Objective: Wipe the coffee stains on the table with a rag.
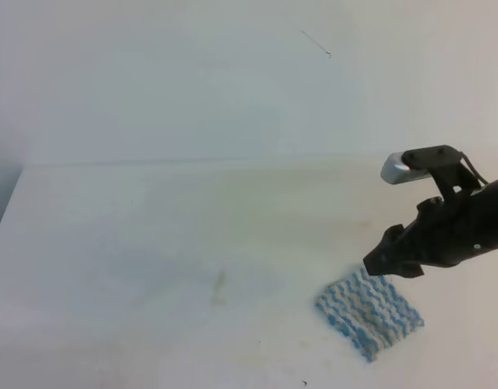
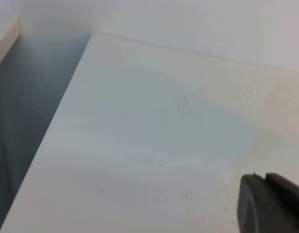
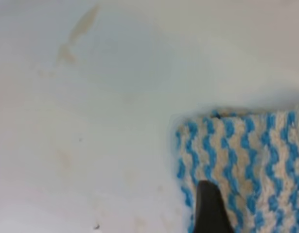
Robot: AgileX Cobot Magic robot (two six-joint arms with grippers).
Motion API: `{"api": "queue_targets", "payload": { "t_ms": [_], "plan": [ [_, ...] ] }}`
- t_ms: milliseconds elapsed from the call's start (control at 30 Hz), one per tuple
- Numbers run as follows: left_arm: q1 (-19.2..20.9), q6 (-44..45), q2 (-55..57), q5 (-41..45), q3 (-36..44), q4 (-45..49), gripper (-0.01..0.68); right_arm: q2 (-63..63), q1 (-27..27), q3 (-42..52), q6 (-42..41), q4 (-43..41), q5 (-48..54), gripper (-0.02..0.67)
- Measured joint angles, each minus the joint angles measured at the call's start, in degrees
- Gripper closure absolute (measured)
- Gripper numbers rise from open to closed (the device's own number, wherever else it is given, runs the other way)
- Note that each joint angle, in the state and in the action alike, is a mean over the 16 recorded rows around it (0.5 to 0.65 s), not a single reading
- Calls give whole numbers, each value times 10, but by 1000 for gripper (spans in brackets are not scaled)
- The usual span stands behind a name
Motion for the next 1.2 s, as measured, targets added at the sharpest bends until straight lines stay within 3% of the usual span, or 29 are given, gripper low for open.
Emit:
{"api": "queue_targets", "payload": {
  "t_ms": [167, 533, 667, 1200],
  "plan": [
    [0, 0, 0, 0, 0, 0, 672, -32, 0, -1, -13, 15, 6, 309],
    [0, 0, 0, 0, 0, 0, 672, -162, 0, 0, 0, 17, 4, 563],
    [0, 0, 0, 0, 0, 0, 672, -222, 0, 0, 32, -8, 4, 625],
    [0, 0, 1, 0, 0, 0, 672, -397, 0, 2, 303, -268, 25, 647]
  ]
}}
